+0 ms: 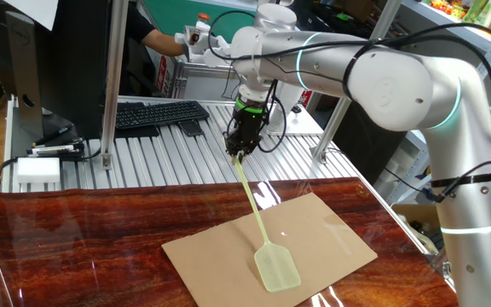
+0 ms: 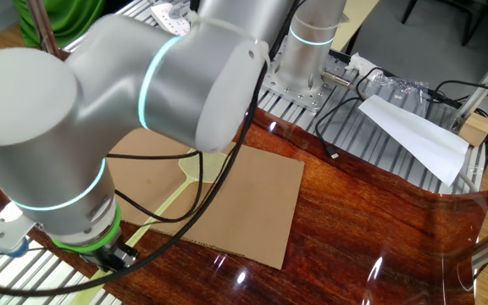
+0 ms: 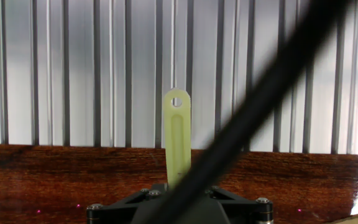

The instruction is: Swat with a flyswatter

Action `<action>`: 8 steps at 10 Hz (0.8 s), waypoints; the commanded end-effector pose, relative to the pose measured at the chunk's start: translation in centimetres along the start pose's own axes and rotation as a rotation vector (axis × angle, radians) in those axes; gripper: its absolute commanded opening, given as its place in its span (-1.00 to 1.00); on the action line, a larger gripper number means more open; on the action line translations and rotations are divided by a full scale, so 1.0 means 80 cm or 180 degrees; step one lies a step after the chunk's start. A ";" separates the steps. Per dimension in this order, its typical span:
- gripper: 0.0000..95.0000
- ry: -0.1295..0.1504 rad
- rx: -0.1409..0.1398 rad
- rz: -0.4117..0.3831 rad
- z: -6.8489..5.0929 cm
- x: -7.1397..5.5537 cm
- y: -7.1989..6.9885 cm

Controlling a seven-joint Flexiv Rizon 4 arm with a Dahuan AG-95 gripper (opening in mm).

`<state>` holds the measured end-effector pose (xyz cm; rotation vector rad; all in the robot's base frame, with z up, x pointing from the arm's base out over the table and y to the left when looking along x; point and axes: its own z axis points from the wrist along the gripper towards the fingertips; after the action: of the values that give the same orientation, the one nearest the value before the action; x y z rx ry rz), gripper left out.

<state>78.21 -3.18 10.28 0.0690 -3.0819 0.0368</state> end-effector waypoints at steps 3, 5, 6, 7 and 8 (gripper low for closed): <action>-1.00 0.0059 -0.0022 -0.0001 -0.005 0.003 0.000; -1.00 0.0084 -0.0006 0.0003 -0.006 0.003 0.001; -1.00 0.0079 -0.0013 -0.0008 -0.007 0.004 0.001; -1.00 0.0074 -0.0018 -0.0018 -0.008 0.004 0.001; -1.00 0.0079 -0.0060 -0.0007 -0.009 0.005 0.001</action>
<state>77.87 -3.09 11.16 0.0750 -3.0556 0.0161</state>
